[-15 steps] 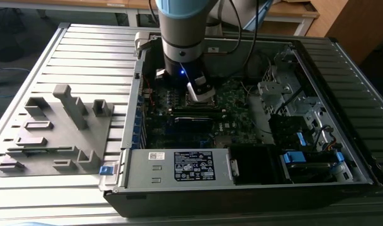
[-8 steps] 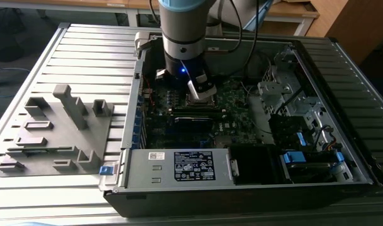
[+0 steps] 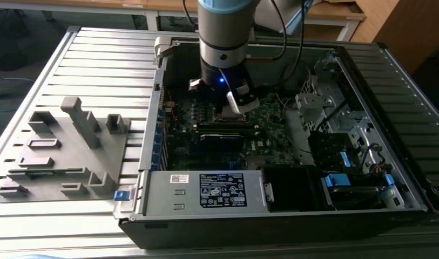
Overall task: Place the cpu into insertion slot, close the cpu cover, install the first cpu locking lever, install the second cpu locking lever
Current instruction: 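Install the second cpu locking lever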
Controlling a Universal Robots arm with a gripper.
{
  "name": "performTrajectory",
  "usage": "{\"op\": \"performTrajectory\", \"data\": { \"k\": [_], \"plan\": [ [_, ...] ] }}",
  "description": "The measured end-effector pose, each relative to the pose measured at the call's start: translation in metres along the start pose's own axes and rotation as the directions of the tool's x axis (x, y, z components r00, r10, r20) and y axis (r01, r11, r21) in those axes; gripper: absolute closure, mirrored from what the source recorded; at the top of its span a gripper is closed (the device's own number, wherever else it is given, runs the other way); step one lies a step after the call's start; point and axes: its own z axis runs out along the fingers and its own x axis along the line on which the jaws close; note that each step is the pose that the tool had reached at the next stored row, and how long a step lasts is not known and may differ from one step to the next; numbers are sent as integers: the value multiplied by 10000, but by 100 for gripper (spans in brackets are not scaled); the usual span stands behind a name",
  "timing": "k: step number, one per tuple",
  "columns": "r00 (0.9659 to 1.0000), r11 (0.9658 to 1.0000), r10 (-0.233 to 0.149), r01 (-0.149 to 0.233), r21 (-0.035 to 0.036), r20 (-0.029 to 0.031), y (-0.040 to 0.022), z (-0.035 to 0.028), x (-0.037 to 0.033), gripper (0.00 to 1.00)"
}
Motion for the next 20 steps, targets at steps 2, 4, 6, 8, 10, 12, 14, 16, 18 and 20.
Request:
{"op": "performTrajectory", "data": {
  "k": [2, 4, 6, 8, 10, 12, 14, 16, 18, 20],
  "plan": [
    [10000, 10000, 57, -57, 76, 18, 7, 4, -45, 89],
    [9999, 9997, 122, -123, 222, 45, 12, 6, -80, 89],
    [9998, 9989, 191, -194, 422, 77, 15, 8, -110, 89],
    [9996, 9978, 254, -260, 616, 110, 21, 10, -135, 89],
    [9994, 9965, 308, -317, 770, 139, 33, 14, -155, 89],
    [9993, 9954, 343, -356, 889, 160, 53, 19, -169, 89],
    [9992, 9947, 366, -380, 951, 170, 92, 30, -175, 89],
    [9991, 9943, 376, -392, 987, 178, 146, 46, -176, 89],
    [9991, 9940, 390, -407, 1014, 183, 199, 62, -179, 89],
    [9990, 9939, 408, -425, 1022, 188, 245, 83, -185, 89]
  ]
}}
